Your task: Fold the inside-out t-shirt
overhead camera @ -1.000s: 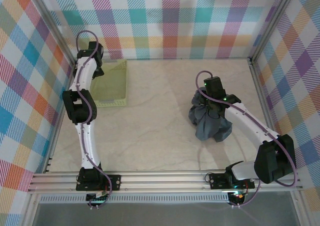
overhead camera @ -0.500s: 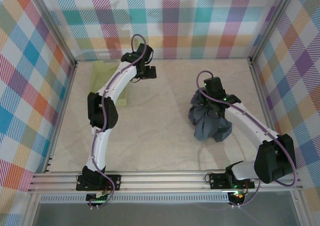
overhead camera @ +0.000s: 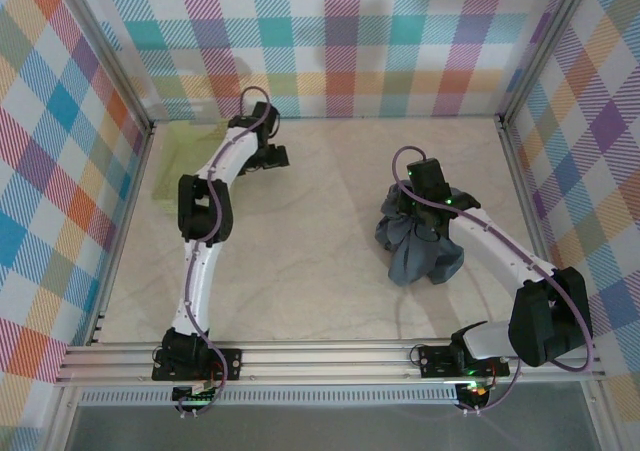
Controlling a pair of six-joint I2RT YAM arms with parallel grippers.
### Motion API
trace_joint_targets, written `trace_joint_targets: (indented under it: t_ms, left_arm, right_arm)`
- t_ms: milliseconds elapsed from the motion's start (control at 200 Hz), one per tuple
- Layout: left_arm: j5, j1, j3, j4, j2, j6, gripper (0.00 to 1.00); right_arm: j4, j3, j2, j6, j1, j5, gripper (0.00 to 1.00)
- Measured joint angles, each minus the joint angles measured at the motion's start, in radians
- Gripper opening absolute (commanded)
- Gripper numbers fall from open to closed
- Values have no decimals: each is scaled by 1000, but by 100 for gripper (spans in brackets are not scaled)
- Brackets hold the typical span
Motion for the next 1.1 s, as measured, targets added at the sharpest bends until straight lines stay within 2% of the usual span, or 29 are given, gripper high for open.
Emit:
trace_joint_targets:
  t_ms: [135, 275, 510, 645, 685, 730, 760, 845, 935, 1100]
  left_arm:
    - [1, 86, -53, 22, -12, 7, 99]
    - [12, 130, -107, 32, -40, 23, 100]
    - [85, 38, -315, 114, -249, -6, 100]
    - [116, -4, -542, 196, -466, -60, 100]
    - [117, -3, -605, 212, -530, -74, 100]
    - [116, 3, -688, 241, -615, -92, 100]
    - [114, 5, -734, 255, -660, -102, 100]
    - [112, 11, -877, 297, -800, -127, 100]
    - [107, 11, -999, 321, -908, -143, 100]
    - [114, -7, -1103, 329, -962, -149, 100]
  right_arm:
    - [9, 3, 27, 0, 13, -23, 0]
    - [13, 25, 88, 4, 73, -35, 0]
    - [-25, 211, 210, 11, 147, -67, 0]
    - [-68, 467, 305, -6, 179, -79, 0]
    - [-69, 529, 327, -9, 189, -83, 10]
    - [-69, 589, 352, -10, 203, -87, 36]
    - [-69, 619, 366, -7, 213, -91, 48]
    - [-70, 662, 403, -12, 240, -103, 71]
    - [-85, 646, 433, -22, 263, -105, 85]
    - [-114, 512, 403, -45, 277, -84, 88]
